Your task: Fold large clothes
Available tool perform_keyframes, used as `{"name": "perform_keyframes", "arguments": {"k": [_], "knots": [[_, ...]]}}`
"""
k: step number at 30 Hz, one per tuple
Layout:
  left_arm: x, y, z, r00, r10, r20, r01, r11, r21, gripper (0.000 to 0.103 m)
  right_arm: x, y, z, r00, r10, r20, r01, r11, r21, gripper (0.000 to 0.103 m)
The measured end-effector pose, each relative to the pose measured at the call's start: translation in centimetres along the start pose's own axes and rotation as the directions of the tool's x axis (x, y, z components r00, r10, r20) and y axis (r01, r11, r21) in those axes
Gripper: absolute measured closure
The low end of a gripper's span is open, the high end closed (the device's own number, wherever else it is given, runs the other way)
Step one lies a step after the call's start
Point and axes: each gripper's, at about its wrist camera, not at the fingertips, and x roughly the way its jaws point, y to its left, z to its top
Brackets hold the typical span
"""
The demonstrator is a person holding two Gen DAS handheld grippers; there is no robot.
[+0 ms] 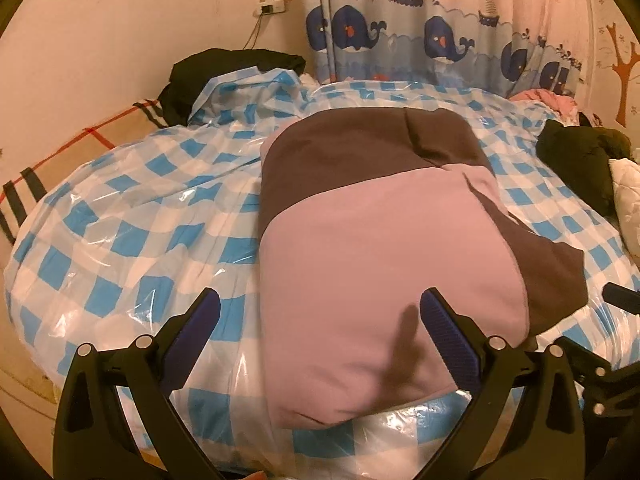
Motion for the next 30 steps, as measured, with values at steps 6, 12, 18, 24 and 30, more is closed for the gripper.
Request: {"name": "perform_keyframes", "arguments": {"k": [6,12,18,24,30], "knots": [[-0.8,-0.1,-0.2,0.999,-0.023,0.023,0.023,1.000,0.013,0.007,0.3,0.8,0.2,1.000,-0.018,-0.026,0.018,1.000,-0.003,0.005],[-1.6,-0.3,-0.3,0.998,-0.043,0.039,0.042,0.999,0.023,0.007,0.9,1.5,0.5,0.999,-0.015,-0.042,0.015,1.000,-0.007,0.005],[-1.6,-0.2,-0.3,0.998,-0.043,0.041,0.042,0.999,0.022,0.007,1.8,1.7,0.6,0.998,-0.006,-0.061,0.006,1.000,-0.011,0.005],[-1.6,-0.2,-0.3,0.998,-0.042,0.038,0.041,0.999,0.027,0.007,2.1,1.5,0.6,0.998,-0.001,-0.064,0.001,1.000,-0.004,0.005],[-1.9,-0.3,-0.2,0.999,-0.038,0.037,0.037,0.999,0.026,0.007,2.6,1.2,0.7,0.997,0.010,-0.074,-0.010,1.000,0.008,0.005]]}}
